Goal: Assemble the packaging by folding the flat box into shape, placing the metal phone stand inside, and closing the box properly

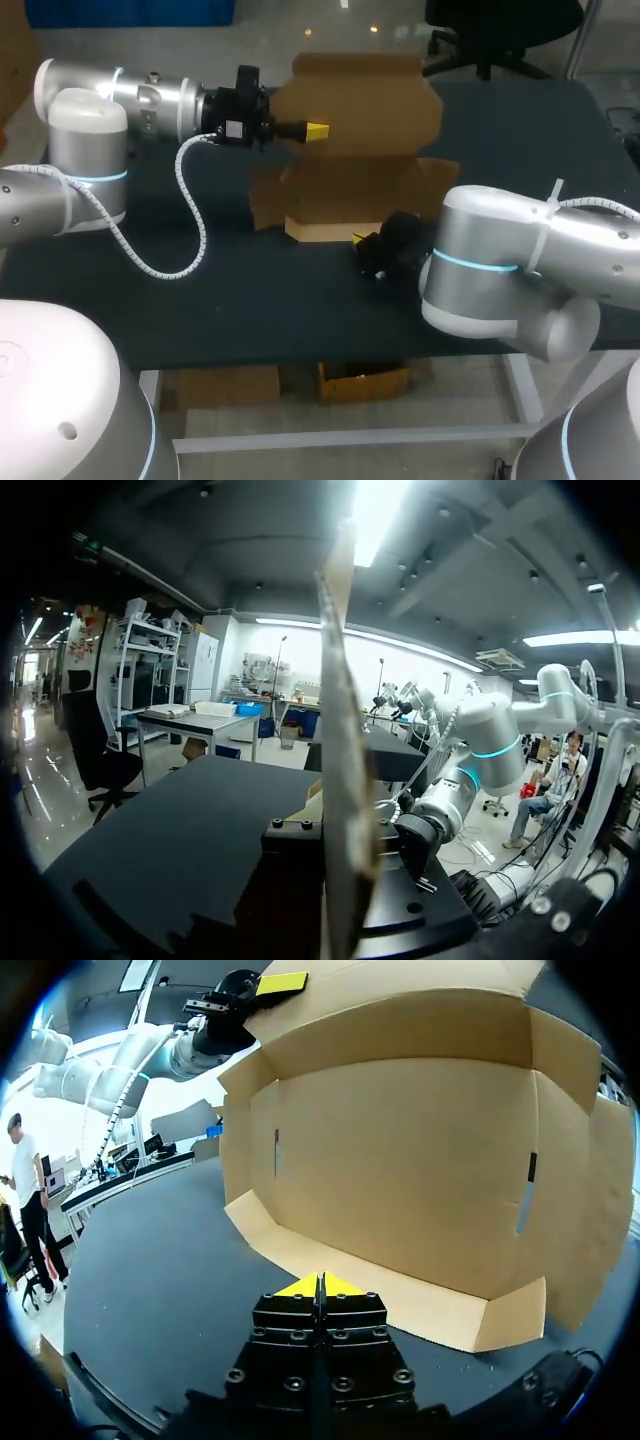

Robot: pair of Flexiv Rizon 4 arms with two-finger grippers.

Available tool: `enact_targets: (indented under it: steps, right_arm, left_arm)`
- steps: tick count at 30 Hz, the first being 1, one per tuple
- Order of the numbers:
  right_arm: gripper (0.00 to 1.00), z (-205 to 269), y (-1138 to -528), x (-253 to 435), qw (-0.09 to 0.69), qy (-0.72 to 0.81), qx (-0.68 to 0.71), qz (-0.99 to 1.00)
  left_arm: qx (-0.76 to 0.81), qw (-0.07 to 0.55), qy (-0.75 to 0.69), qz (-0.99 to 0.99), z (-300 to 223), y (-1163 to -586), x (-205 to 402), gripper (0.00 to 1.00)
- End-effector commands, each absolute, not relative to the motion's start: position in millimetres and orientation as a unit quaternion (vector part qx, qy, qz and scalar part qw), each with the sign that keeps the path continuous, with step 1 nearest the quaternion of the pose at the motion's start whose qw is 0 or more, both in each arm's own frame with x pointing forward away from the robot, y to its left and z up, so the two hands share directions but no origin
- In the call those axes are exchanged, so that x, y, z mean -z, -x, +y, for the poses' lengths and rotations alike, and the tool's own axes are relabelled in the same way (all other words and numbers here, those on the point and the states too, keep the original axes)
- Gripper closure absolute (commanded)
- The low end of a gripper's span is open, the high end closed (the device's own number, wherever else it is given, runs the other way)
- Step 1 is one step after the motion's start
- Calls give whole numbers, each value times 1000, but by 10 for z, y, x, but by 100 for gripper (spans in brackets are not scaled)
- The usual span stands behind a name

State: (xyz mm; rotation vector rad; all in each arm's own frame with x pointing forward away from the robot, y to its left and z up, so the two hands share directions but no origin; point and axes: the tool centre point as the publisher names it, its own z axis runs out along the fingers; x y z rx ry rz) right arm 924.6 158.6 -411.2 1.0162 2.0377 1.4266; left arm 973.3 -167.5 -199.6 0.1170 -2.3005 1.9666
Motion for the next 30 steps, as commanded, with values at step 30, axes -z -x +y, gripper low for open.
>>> enact_targets:
  steps: [30]
  right_arm:
    - [100, 1663, -9439, 4294, 256, -410, -505, 715]
  left_arm:
    - [-648, 58, -37, -758, -1666, -9747, 2006, 100]
